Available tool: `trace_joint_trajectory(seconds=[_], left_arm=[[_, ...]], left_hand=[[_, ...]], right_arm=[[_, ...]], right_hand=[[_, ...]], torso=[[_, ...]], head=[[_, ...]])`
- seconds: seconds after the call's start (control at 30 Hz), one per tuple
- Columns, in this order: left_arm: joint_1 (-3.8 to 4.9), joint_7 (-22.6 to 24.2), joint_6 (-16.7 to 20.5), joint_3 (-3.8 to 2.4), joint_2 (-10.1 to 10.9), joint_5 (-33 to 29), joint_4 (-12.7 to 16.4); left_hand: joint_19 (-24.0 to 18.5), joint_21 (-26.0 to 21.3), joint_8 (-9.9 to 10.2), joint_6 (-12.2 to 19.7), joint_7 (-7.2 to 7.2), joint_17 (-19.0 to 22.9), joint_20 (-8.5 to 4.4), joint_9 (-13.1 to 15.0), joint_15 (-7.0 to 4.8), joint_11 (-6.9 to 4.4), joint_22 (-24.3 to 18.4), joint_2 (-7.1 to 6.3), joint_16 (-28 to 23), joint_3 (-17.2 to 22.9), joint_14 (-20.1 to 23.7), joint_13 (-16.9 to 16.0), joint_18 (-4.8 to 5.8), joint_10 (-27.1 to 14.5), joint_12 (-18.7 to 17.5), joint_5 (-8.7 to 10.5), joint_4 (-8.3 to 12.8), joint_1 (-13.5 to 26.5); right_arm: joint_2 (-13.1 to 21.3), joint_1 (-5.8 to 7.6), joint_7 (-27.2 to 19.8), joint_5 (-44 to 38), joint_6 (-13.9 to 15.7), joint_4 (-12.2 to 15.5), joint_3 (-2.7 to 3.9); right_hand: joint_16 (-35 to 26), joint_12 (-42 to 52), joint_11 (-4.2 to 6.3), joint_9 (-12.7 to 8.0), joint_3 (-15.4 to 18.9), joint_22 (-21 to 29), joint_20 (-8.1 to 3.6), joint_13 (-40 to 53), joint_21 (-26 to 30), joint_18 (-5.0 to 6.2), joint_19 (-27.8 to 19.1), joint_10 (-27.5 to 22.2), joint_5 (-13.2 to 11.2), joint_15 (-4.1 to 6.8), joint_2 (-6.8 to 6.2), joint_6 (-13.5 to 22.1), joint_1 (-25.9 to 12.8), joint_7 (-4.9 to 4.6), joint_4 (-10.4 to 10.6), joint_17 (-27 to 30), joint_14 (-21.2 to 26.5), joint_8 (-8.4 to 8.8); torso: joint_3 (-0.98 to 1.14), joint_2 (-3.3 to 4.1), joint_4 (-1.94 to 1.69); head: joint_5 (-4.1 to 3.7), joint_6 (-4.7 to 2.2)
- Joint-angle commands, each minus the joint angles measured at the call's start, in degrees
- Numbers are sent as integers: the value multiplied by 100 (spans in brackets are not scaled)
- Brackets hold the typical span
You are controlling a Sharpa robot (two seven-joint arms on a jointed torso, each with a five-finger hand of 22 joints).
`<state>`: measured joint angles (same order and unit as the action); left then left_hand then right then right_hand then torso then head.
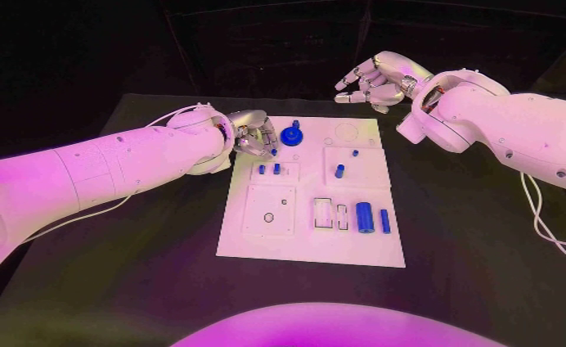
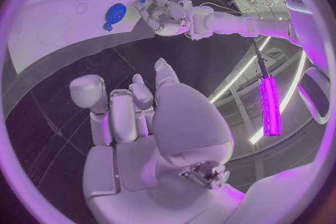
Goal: Assemble the parts on the task board
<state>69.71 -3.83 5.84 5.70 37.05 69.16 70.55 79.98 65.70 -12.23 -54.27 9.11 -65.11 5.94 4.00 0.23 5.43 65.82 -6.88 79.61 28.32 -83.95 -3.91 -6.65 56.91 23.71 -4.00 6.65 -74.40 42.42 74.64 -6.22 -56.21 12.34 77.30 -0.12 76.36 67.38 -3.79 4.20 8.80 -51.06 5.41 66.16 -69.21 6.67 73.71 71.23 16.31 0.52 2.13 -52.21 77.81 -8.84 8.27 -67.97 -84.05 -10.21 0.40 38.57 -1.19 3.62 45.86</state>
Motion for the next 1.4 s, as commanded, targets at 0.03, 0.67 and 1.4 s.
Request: trace_joint_trajectory(seconds=[0.03,0.67,1.4], left_arm=[[7,2,67,-4,13,-33,0],[49,869,685,-18,452,-1840,140],[53,3113,517,-2,1074,-6617,909]], left_hand=[[-13,-33,-25,-49,-1,11,30,10,31,0,1,40,-10,13,3,-7,61,-35,-26,26,24,9],[-644,-1269,69,28,84,1080,90,-15,112,79,-1098,54,-585,-24,467,2,-193,-256,-110,26,-55,147],[-1581,-2989,-12,-119,69,3535,134,19,122,52,-2426,310,-2109,-286,1938,-171,-388,-202,507,32,-129,136]], right_arm=[[-3,10,-46,15,-2,2,3],[38,6,244,-482,-115,-70,1],[376,-568,1250,-3937,-416,419,-10]], right_hand=[[-35,-8,-9,-7,31,7,-10,-9,39,46,-24,-33,21,18,22,53,51,-3,-11,-2,-115,-35],[-137,-1926,29,2,-7,256,-33,-1874,225,84,-121,-1359,-9,39,127,-49,383,16,-141,95,-67,-124],[-272,-5566,-205,-47,-215,291,117,-5219,292,77,10,-1259,-393,-128,-83,-295,1047,-96,-233,190,-141,84]], torso=[[1,-1,0],[3,-10,-4],[-7,-1,6]], head=[[3,-3],[-53,-19],[-490,-199]])
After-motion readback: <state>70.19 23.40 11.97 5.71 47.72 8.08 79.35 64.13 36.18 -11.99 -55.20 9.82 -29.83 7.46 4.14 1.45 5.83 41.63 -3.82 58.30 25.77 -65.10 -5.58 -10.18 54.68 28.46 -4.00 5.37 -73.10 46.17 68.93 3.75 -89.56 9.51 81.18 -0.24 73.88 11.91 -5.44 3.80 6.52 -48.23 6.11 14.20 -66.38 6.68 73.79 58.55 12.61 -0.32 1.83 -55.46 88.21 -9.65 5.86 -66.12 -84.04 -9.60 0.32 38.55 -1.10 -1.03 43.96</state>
